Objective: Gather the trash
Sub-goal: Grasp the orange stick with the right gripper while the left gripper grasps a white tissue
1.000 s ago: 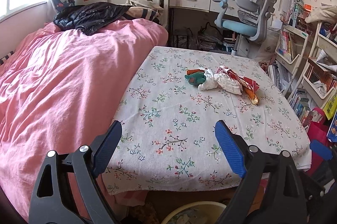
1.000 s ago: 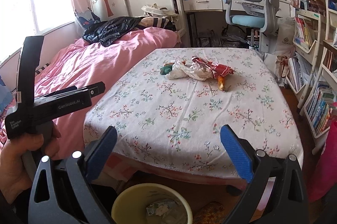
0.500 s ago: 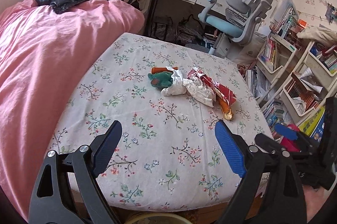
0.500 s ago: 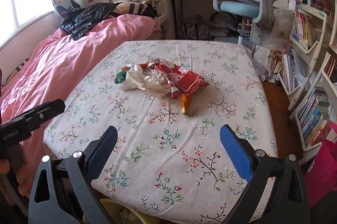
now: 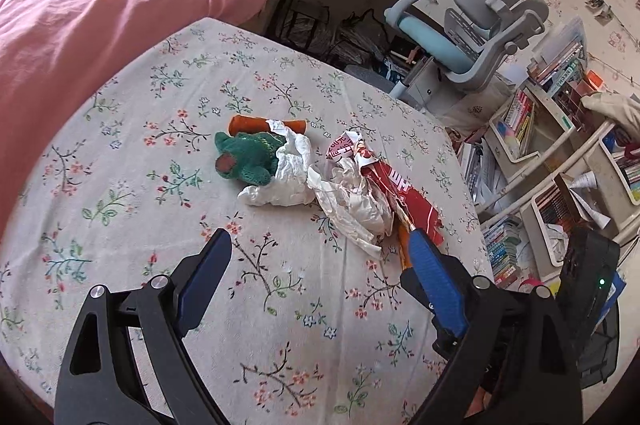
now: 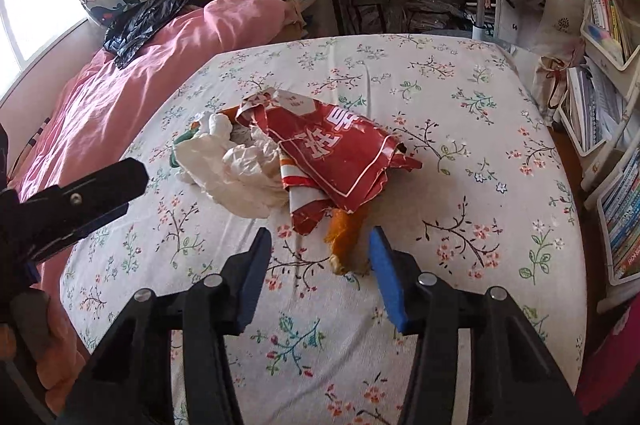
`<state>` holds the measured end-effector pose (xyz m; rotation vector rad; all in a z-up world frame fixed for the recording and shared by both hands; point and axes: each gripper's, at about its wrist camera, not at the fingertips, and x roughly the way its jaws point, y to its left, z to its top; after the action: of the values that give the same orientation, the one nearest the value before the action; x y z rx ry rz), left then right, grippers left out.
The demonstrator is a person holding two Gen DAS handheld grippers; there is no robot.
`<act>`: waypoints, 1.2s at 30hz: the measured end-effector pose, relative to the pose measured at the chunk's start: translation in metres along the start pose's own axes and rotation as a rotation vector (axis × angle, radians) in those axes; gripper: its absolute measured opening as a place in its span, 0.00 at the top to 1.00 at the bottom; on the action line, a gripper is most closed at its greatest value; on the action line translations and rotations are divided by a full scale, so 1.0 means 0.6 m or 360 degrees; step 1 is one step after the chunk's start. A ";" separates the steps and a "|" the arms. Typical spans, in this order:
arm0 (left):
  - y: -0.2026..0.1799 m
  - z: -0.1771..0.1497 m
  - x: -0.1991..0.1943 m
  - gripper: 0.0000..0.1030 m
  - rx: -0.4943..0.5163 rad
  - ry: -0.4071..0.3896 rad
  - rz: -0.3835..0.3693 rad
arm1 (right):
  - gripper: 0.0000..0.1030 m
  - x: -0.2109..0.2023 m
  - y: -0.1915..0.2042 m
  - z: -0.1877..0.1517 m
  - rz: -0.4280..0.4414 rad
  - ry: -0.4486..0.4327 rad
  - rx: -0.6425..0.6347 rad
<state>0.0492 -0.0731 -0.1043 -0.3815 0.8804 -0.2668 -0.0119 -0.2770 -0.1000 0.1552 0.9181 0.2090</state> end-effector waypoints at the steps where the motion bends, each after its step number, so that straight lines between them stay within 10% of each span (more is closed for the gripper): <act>1: 0.000 0.002 0.013 0.16 -0.0012 0.0012 0.0005 | 0.58 0.002 -0.004 0.001 -0.0002 -0.0001 0.0004; 5: -0.001 0.008 0.057 0.17 -0.0064 0.0080 -0.0042 | 0.80 0.006 -0.019 -0.003 0.0037 0.0031 0.0025; 7: -0.001 0.008 0.072 0.35 -0.0072 0.0124 -0.0105 | 0.83 0.003 -0.020 -0.005 0.0050 0.0046 0.0010; 9: -0.003 0.003 0.080 0.75 -0.0027 0.0193 -0.0145 | 0.84 -0.001 -0.018 -0.005 0.0066 0.0048 -0.0002; 15: 0.013 -0.015 0.035 0.97 0.0088 0.0184 -0.0134 | 0.87 -0.026 -0.001 -0.015 0.0136 0.0057 -0.0028; 26: 0.123 -0.036 -0.100 0.96 0.0052 0.0275 -0.0074 | 0.86 -0.052 0.032 -0.048 0.0258 0.0162 -0.0039; 28: 0.147 -0.040 -0.106 0.88 0.0000 0.0290 -0.0023 | 0.83 -0.045 0.038 -0.056 0.0265 0.0213 -0.0025; 32: 0.178 -0.038 -0.098 0.49 -0.0127 0.0298 0.0026 | 0.44 -0.043 0.057 -0.057 0.0260 0.0190 -0.0071; 36: 0.168 -0.041 -0.076 0.31 -0.0123 0.0338 0.0021 | 0.44 -0.036 0.065 -0.051 0.0266 0.0160 -0.0076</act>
<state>0.0088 0.0296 -0.1302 -0.4241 1.1037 -0.2650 -0.0536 -0.2431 -0.0928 0.1789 0.9997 0.3964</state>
